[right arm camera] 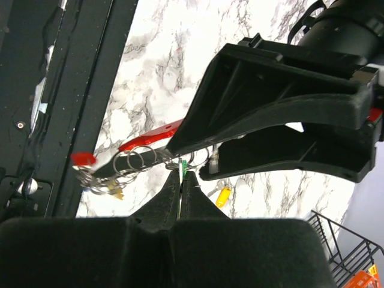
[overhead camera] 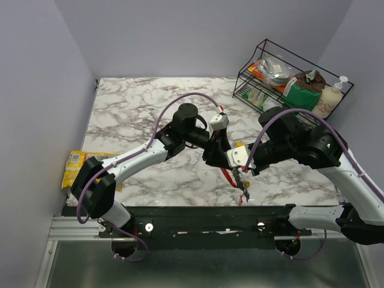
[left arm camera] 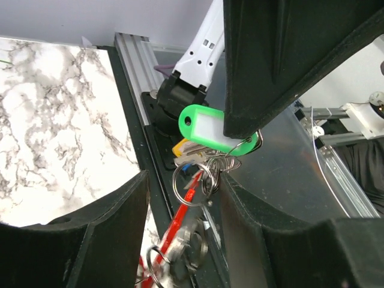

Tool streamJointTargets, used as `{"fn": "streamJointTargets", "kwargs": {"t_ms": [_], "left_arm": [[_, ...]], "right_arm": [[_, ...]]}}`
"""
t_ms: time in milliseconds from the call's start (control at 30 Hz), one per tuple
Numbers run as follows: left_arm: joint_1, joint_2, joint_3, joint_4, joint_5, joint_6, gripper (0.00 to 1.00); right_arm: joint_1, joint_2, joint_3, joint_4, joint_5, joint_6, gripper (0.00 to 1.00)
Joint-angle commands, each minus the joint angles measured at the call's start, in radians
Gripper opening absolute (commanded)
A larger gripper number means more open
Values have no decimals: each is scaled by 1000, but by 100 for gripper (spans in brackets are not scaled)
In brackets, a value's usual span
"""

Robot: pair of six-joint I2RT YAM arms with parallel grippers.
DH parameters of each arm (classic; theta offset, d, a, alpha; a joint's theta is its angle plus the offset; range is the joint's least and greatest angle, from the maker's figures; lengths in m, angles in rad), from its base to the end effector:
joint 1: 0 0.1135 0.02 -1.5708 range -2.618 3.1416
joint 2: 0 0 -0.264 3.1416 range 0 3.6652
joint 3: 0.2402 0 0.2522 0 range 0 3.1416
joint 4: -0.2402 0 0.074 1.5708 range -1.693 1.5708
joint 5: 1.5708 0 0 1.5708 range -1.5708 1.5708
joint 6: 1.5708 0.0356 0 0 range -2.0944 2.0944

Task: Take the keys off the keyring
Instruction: Remove the key from the keyring.

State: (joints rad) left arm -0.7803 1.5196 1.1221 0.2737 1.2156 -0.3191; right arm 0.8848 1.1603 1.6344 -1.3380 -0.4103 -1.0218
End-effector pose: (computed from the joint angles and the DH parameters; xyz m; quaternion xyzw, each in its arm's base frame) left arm 0.2191 -0.2638 0.3270 0.5087 0.5126 -0.6489 0.2398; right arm 0.0995 0.1440 0.4397 -0.7897 0.4743 0.1675 0.3512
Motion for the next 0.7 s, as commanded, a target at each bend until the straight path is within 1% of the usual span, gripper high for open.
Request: {"fn": "streamJointTargets", "kwargs": {"t_ms": [0, 33, 167, 300, 467, 567, 667], "left_arm": [[-25, 4, 39, 4, 30, -3, 57], [-28, 1, 36, 15, 33, -15, 57], [-28, -7, 10, 142, 38, -110, 57], [-25, -21, -4, 156, 48, -121, 57], [-25, -30, -19, 222, 73, -172, 56], [-22, -38, -18, 223, 84, -175, 53], [-17, -56, -27, 222, 84, -173, 48]], "right_arm": [[6, -25, 10, 5, -10, -6, 1], [6, -27, 8, 7, -9, -4, 1], [8, -28, 4, 10, -1, -3, 1], [8, -33, 1, 13, 13, -4, 1], [8, -30, -7, 23, 33, -4, 1], [8, -28, -2, 40, 57, 5, 1], [6, -34, -13, 62, 97, 9, 1]]}}
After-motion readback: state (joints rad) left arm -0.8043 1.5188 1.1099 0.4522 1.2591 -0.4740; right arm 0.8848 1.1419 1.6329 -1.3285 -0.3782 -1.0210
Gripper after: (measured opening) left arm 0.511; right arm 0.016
